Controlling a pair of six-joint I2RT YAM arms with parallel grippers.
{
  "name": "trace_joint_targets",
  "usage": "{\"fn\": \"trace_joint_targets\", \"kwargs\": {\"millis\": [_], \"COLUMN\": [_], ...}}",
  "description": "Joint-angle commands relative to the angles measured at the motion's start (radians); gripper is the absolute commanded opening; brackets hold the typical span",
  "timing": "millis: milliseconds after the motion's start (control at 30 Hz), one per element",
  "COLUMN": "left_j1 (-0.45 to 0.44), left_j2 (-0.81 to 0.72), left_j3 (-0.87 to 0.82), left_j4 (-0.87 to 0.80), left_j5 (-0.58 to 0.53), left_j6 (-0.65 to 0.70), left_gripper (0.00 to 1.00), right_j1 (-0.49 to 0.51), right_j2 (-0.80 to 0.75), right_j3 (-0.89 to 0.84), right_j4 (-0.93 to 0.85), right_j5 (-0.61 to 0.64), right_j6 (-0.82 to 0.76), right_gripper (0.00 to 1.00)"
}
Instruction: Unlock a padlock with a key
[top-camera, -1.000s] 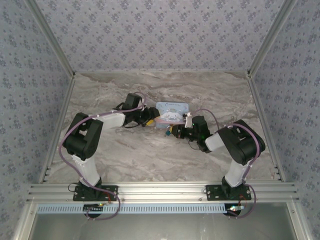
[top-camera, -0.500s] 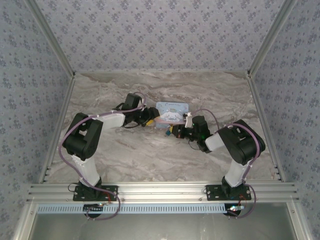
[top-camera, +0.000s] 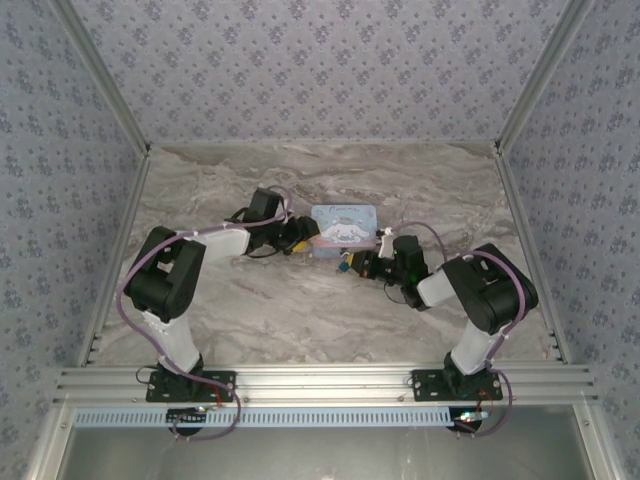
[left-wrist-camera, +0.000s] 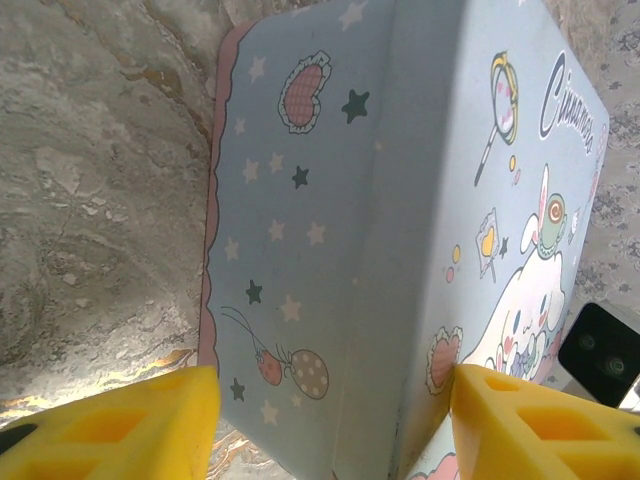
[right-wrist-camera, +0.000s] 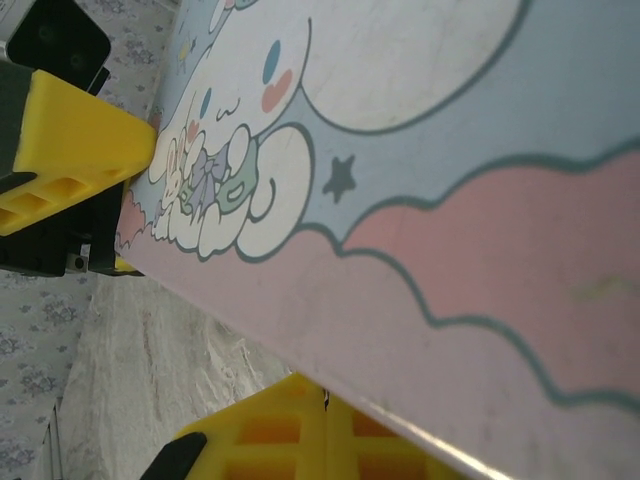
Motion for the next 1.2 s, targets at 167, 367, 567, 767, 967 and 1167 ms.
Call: {"fn": "trace_joint_targets", "kwargs": {"millis": [167,367,567,767,967,1167], "left_j1": [0.001,0.001,0.001,0.001,0.001,0.001], "left_j2": [0.001,0.001,0.003,0.005,0.001,0.001], "left_j3": [-0.062,-0.066,-0.068,-0.070,-0.066,-0.069], "left_j4": [-0.135,-0.130,-0.130,-0.129,-0.132,-0.131], "left_j5": [-0.060,-0.060,-0.061,-0.061,-0.060,-0.060], "left_j6": [-0.002,-0.009,-0.008,-0.008,-0.008,-0.008], "left_gripper": [0.60,0.60,0.60,0.60,0.60,0.61], "right_j1": [-0.017,-0.020,-0.033,-0.057,-0.063,-0.069], "right_j2": [-0.033,-0.064,-0.103,-0.105,-0.095,-0.089], "right_j3": [-0.006,-0.004,0.005,0.003,-0.002,-0.006], "right_j4": [0.023,0.037,-0.005,-0.042,-0.038,-0.017], "right_j5": [0.038,0.067,0.104,0.126,0.142,0.169], "right_j6": [0.032,0.061,0.070,0.093,0.116,0.148], "right_gripper": [0.00,0.00,0.00,0.00,0.00,0.00]}}
